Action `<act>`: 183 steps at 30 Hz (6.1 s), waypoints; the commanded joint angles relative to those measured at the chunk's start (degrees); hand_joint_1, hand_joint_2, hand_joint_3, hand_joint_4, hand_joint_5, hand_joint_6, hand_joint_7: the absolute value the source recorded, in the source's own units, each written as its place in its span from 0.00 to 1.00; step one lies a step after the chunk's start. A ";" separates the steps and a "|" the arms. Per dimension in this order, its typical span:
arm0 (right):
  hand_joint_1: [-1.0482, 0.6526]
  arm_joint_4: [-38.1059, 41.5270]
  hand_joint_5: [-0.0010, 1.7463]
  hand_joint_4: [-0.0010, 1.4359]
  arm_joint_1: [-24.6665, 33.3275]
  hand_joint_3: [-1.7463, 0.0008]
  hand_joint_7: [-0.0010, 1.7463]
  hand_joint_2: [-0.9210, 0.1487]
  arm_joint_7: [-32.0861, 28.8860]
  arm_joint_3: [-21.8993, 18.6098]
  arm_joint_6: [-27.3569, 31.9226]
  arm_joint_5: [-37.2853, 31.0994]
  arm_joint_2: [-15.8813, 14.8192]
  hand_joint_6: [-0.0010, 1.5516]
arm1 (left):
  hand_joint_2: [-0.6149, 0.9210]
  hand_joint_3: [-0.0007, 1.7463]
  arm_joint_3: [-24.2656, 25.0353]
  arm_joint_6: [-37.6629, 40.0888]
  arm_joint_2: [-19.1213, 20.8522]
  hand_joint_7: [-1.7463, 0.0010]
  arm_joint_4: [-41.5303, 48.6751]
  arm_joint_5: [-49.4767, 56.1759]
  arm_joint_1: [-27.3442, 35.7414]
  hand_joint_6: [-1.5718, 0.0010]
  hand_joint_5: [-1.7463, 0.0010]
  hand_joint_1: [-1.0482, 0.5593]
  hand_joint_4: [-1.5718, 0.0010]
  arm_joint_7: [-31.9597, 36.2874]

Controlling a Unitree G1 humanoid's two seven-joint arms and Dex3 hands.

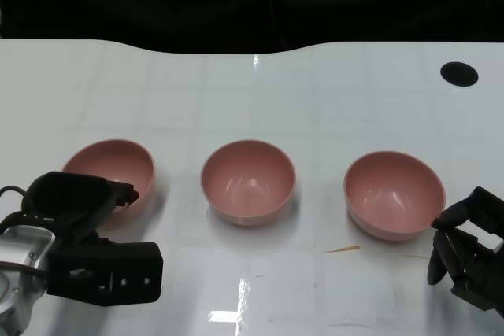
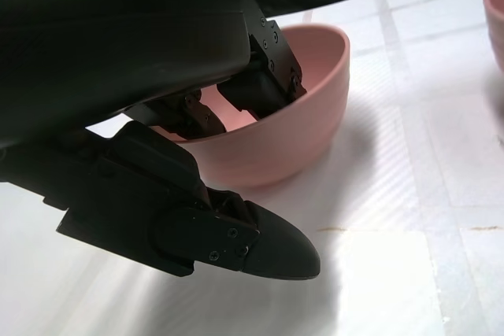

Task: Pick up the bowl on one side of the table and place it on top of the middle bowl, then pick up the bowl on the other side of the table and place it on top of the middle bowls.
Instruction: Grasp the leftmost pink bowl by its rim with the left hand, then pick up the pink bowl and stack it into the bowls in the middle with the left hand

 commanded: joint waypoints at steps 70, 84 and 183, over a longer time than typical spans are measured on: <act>0.51 -0.33 1.00 0.57 0.57 0.62 0.87 0.13 -1.54 0.67 -1.85 -2.11 1.25 0.46 | 1.00 0.03 -1.89 -23.40 4.54 0.23 -16.60 -10.98 -19.83 0.54 0.15 0.57 0.48 -20.05; 0.50 -1.45 1.00 0.57 1.42 0.63 0.86 0.13 -2.26 2.10 -2.52 -2.88 2.06 0.46 | 1.00 0.03 -5.56 -27.53 -0.48 0.20 -8.15 -6.97 -20.47 0.55 0.06 0.57 0.53 -14.45; 0.50 -4.15 1.00 0.57 3.56 0.62 0.89 0.14 -5.53 4.79 -3.51 -5.53 4.70 0.45 | 1.00 0.02 -14.55 -29.71 -6.25 0.50 9.23 0.88 -23.32 0.45 0.41 0.55 0.45 3.64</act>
